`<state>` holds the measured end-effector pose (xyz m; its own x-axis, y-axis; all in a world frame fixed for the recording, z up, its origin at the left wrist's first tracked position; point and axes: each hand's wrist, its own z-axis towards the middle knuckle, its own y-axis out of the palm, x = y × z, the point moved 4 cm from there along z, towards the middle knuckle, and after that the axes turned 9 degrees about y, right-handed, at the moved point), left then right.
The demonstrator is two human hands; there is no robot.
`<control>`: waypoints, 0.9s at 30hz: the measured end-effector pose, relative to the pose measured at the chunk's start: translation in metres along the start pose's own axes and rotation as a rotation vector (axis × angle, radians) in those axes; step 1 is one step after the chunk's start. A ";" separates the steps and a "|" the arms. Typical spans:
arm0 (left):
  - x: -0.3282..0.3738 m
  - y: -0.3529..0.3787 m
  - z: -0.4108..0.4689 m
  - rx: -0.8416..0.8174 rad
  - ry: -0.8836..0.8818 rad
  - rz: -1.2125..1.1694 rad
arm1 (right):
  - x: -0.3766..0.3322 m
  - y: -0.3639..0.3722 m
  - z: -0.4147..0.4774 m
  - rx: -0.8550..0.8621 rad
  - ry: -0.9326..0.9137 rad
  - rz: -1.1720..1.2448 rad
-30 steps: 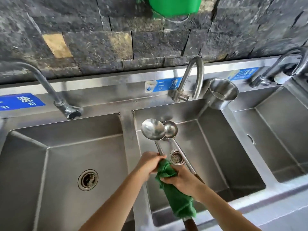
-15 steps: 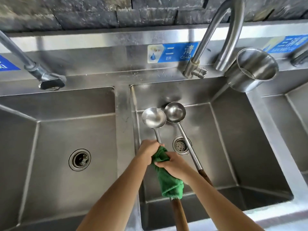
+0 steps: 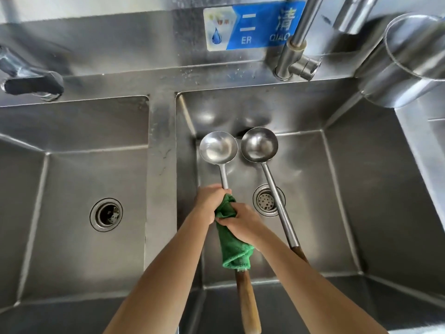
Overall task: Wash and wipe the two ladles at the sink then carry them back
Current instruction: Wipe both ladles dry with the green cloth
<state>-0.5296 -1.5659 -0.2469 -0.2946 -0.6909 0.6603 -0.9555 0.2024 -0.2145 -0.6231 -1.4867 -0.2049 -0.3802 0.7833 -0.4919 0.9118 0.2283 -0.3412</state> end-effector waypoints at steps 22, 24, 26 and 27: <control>-0.015 0.009 0.025 0.052 0.064 0.003 | 0.014 0.020 0.036 -0.028 0.062 0.030; -0.020 0.013 0.026 0.030 0.062 0.030 | 0.018 0.021 0.038 -0.038 0.069 0.005; -0.021 0.016 0.023 0.016 0.063 0.080 | 0.022 0.022 0.041 -0.052 0.083 0.015; -0.020 0.016 0.021 0.016 0.066 0.103 | 0.022 0.022 0.041 -0.062 0.086 0.026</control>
<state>-0.5392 -1.5632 -0.2782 -0.3916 -0.6200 0.6799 -0.9201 0.2584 -0.2943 -0.6179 -1.4881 -0.2556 -0.3443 0.8353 -0.4287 0.9299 0.2407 -0.2780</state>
